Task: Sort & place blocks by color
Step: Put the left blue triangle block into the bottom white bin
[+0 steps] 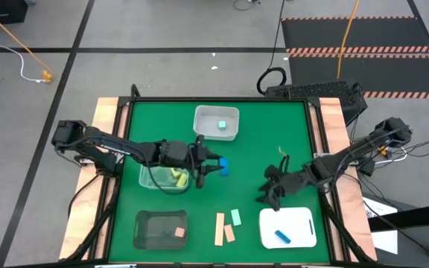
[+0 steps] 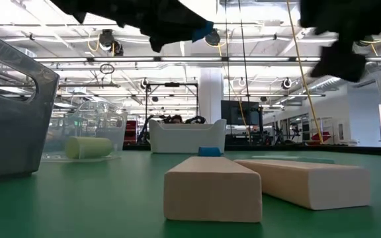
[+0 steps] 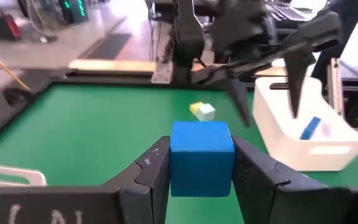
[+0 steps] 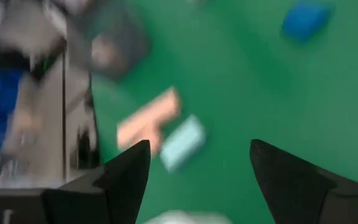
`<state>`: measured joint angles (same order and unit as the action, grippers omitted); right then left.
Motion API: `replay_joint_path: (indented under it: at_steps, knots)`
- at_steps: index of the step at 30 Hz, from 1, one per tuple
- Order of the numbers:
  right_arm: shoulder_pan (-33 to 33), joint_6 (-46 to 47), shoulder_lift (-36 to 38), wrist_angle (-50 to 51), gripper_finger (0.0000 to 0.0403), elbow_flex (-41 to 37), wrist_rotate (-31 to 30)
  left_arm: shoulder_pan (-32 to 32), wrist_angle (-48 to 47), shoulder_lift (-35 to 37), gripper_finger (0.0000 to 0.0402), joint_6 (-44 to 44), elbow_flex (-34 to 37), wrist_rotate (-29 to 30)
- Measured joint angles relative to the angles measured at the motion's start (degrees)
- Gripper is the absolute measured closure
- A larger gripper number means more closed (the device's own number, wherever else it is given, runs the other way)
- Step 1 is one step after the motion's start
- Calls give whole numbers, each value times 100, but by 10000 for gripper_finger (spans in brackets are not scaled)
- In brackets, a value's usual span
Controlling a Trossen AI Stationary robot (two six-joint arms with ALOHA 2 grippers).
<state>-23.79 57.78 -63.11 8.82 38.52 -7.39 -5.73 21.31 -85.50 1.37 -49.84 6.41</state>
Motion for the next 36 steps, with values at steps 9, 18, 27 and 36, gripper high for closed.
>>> replay_joint_path:
  at_steps: [9,18,27,36]
  knots:
    - [1516,418,0,-1970,138,0,-102,-373,-24,76,268,-1350,2,1575]
    - [2189,821,-125,-3516,130,0,315,-414,419,75,268,-1693,-2,1979]
    - [2191,899,-1089,-4741,130,121,310,-321,-233,75,268,-2246,-720,1913]
    - [2196,465,-1694,-5063,144,575,301,-230,-828,75,268,-1832,-857,1753]
